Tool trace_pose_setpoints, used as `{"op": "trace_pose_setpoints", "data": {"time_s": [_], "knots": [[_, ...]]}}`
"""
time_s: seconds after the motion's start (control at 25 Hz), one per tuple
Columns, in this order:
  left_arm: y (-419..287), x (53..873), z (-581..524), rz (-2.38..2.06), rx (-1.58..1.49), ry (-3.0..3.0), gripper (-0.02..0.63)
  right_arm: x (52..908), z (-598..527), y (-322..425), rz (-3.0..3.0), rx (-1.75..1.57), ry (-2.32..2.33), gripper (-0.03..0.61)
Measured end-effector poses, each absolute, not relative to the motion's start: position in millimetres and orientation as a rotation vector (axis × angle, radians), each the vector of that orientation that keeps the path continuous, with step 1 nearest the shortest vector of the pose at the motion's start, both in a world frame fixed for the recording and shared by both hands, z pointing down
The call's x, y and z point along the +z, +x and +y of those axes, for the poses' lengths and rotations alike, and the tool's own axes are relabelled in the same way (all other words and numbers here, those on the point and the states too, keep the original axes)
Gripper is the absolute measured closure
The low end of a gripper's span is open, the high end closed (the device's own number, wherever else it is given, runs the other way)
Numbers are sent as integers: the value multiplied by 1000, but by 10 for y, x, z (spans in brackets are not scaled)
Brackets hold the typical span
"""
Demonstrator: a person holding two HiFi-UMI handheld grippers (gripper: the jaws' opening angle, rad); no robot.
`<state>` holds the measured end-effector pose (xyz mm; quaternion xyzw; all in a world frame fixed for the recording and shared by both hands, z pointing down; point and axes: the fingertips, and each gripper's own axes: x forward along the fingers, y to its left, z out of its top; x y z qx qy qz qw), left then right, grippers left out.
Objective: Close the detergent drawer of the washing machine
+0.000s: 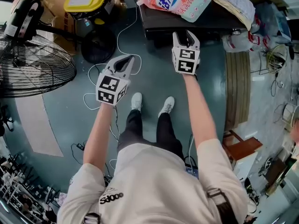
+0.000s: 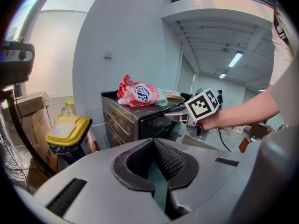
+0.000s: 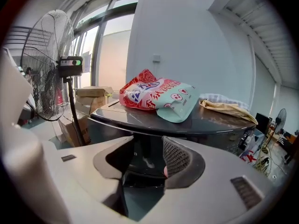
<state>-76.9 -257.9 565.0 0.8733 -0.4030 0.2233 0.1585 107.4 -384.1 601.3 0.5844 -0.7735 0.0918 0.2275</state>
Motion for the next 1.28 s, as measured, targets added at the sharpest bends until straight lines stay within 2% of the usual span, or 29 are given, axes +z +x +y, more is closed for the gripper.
{"op": "trace_pose_setpoints", "data": {"time_s": [0.4, 0.44, 0.84, 1.28], "knots": [[-778, 5708, -2687, -1173, 634, 2486, 595, 6003, -3926, 1057, -2174, 305, 1617, 390], [-771, 5705, -2699, -1174, 632, 2485, 595, 5995, -3949, 1069, -2175, 314, 1623, 425], [-761, 5504, -2852, -1198, 625, 2513, 595, 5994, -3902, 1091, -2150, 241, 1537, 426], [-560, 5132, -2744, -1187, 584, 2583, 595, 5636, -3458, 1505, -2129, 331, 1510, 431]]}}
